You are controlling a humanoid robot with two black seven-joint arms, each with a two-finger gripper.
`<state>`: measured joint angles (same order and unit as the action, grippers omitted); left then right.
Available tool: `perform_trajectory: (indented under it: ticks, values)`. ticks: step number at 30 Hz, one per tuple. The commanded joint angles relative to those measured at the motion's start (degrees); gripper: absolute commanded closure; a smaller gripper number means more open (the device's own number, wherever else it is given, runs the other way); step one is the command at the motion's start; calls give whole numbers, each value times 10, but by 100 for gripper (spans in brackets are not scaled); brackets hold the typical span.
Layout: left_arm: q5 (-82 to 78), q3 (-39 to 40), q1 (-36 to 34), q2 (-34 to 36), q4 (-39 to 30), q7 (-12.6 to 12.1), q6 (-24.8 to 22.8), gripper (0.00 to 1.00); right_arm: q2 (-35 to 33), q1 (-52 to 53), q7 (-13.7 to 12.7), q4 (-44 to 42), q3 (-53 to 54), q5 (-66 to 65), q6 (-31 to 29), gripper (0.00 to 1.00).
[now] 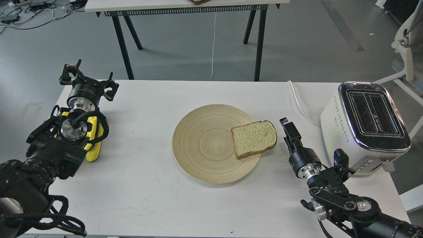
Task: Put bread in toaster with right arm
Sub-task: 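Close the right gripper on the edge of the bread slice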
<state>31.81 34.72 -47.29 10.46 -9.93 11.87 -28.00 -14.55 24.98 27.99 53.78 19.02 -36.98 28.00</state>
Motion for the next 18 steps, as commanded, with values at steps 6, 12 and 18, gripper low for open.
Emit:
perform_trajectory:
  ticks: [6,12,18]
  values:
    - [0,0,1,0,0,0,0,0,39,0,0,-24,-1,2,0,25]
    - [0,0,1,0,0,0,0,0,43,1,0,-24,-3,1,0,49]
    - [0,0,0,0,0,0,0,0,40,0,0,-21,-4,1,0,72]
